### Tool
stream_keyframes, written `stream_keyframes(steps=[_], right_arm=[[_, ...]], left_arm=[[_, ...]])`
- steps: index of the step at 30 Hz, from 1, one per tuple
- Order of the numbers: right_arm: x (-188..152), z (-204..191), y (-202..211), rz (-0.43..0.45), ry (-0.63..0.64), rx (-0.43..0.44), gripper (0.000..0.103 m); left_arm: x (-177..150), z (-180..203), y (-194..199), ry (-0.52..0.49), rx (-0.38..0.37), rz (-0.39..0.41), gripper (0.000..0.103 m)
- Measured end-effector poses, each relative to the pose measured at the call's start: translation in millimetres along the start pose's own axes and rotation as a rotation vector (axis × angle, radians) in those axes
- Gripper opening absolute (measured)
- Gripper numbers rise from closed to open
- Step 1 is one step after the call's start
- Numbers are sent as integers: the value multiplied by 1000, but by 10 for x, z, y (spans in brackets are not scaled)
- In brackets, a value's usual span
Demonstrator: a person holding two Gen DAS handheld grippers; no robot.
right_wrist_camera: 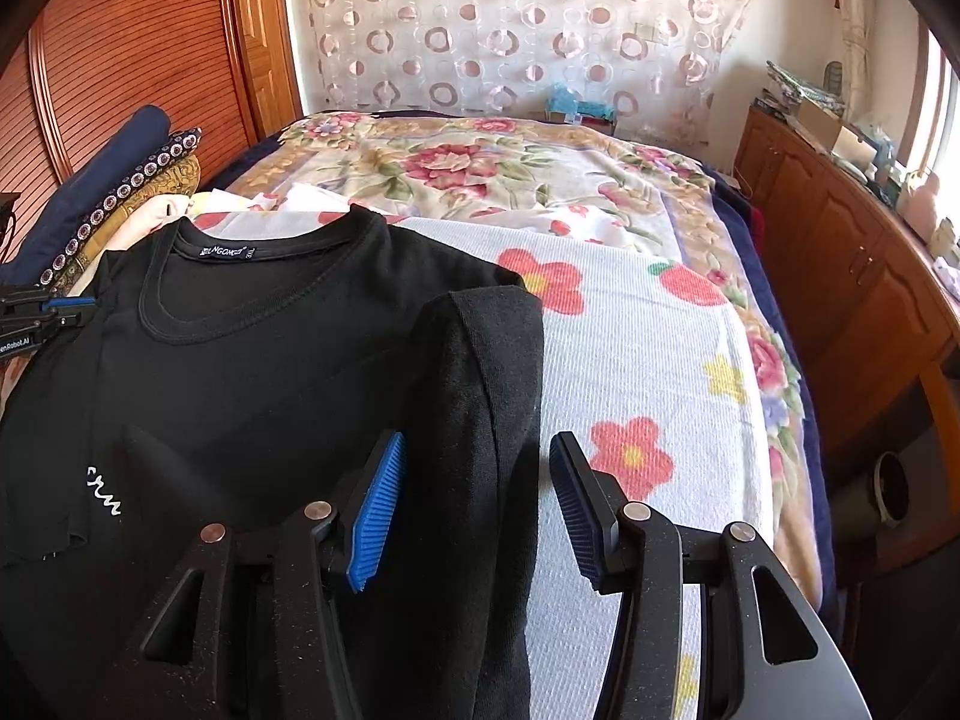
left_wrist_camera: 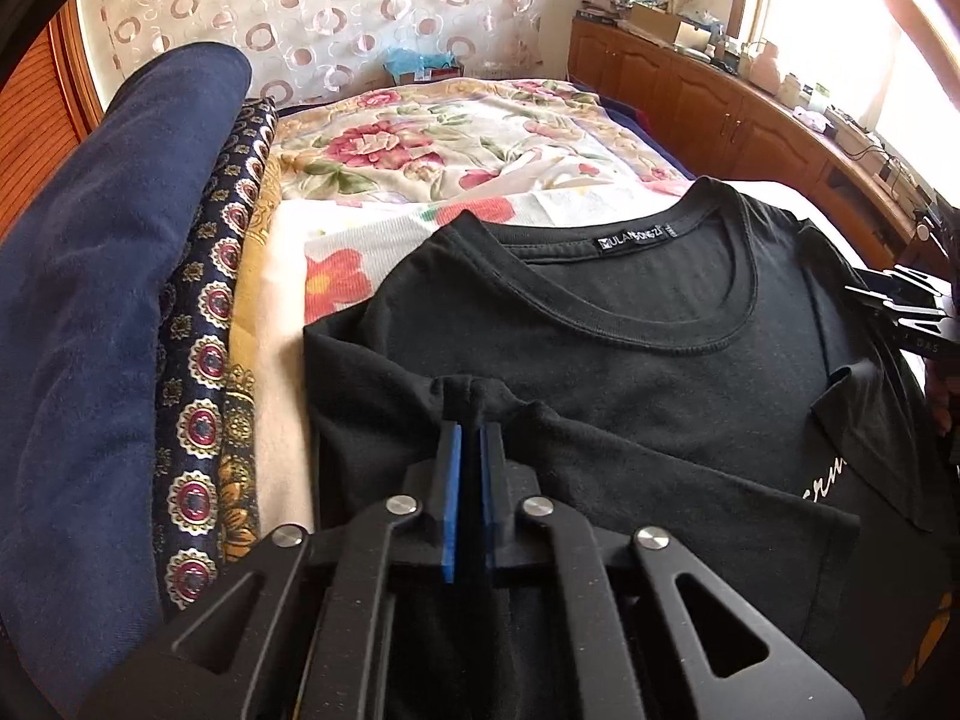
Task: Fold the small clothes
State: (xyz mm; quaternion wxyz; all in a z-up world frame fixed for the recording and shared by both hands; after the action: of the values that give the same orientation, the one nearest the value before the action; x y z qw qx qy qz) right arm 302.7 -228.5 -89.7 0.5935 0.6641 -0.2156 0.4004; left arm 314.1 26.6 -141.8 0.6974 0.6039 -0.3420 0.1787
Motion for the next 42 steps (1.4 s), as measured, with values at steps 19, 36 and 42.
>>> stream_keyframes(steps=[19,36,42], right_arm=[[163,19,-128,-12,-5,33,53],[455,-158,-173,45,-2,127,11],[457,-349,518,189,11,136,11]], left_arm=[[458,-626,793,46,161,255,4],[374,-326,1143,29,91,326,4],[217,-92,1462,14,56,362,4]])
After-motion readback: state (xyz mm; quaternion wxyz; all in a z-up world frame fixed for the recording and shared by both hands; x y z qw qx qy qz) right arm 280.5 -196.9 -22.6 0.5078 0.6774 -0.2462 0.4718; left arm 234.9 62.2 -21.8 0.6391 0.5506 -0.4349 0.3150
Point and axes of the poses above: each gripper's, at about its wrist camera, not at the fingertips, and y roughly against the way its jaws point, z to its right, x to its top, the point moved 9 cm from there along -y, roughly the way its jaws point, and after that the axes turned 10 degrees about z, right-handed, at the moved point
